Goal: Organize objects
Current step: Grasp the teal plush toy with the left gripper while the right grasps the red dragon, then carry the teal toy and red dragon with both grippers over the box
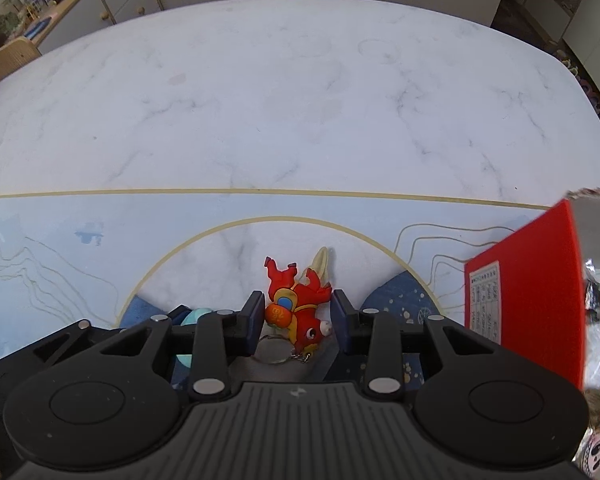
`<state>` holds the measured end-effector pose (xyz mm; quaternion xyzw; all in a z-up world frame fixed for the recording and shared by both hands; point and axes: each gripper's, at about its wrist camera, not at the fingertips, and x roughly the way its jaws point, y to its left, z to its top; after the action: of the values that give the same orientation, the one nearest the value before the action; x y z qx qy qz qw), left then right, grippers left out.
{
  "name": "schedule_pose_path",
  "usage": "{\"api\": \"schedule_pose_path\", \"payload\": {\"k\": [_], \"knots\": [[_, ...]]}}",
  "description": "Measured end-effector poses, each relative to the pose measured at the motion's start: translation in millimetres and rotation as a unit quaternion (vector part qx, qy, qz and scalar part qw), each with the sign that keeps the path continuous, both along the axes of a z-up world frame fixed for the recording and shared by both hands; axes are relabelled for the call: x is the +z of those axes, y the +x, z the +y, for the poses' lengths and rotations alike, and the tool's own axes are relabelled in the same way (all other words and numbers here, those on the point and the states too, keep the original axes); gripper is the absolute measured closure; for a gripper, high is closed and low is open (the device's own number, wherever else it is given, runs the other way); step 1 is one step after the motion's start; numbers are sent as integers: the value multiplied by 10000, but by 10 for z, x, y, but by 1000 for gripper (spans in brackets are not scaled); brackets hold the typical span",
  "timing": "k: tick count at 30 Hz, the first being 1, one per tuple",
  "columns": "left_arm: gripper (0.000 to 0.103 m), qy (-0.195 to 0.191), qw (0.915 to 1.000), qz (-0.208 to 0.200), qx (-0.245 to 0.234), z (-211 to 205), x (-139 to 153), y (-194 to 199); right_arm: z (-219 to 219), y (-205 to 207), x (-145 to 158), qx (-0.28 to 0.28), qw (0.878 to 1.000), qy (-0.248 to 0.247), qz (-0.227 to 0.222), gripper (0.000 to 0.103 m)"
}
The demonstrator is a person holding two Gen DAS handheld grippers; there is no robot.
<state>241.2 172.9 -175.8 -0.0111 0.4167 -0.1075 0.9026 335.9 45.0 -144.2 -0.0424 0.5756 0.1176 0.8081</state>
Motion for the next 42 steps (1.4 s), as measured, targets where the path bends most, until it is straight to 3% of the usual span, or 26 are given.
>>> {"api": "schedule_pose_path", "payload": {"k": [5, 7, 20, 33, 42], "knots": [[74, -123, 9999, 90, 42, 108, 60, -27, -58, -151, 185, 27, 9998, 185, -54, 68], [74, -229, 9996, 139, 3, 191, 72, 141, -94, -215, 261, 40, 9997, 246, -69, 68], [74, -792, 9962, 268, -239, 188, 435, -119, -396, -688, 759, 109, 9987, 422, -262, 69], [74, -583, 9968, -106, -541, -60, 1012, -325, -868, -1061, 1253, 260, 9960, 573, -636, 69], [74, -510, 9965, -110, -648, -404, 1275, -298, -1376, -1128, 1410, 168, 9938, 701, -842, 69]]}}
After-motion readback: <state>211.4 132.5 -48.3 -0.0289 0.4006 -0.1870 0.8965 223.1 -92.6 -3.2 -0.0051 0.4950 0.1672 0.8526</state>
